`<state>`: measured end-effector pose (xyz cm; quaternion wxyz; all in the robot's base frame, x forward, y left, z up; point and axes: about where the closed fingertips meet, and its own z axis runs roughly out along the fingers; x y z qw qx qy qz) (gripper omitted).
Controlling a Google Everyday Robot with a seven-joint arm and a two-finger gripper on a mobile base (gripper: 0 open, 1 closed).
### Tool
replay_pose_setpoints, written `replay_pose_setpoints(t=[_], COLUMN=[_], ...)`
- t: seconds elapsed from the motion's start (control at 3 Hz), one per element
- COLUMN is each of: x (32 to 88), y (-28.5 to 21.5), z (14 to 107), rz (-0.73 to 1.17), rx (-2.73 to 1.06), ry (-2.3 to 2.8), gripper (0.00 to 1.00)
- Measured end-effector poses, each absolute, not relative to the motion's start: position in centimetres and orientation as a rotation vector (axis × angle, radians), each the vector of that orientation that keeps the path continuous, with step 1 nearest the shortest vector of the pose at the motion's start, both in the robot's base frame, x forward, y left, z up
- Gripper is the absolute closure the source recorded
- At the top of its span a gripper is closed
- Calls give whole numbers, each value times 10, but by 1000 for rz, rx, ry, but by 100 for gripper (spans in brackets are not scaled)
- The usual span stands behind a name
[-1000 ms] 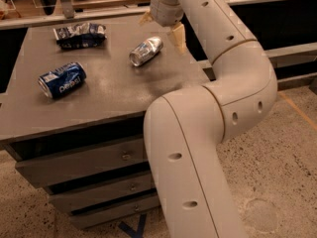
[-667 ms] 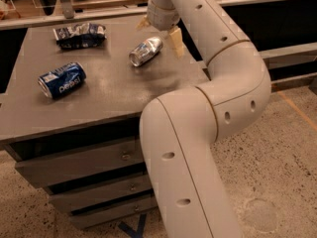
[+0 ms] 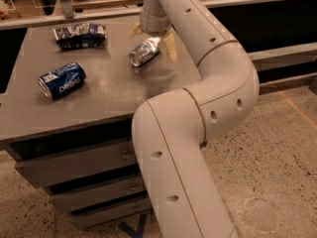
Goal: Move redbull can near blue chip bag
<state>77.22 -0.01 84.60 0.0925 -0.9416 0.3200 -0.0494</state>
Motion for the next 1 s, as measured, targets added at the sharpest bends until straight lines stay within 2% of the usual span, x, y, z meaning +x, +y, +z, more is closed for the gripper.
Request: replay_pose_setpoints(t=[0.33,1.0], x=[772,768], y=[9,8], z=[834,832], rz=[-126,-107], rx=[-2841,-2862], ry=[908,907], gripper=[18,64])
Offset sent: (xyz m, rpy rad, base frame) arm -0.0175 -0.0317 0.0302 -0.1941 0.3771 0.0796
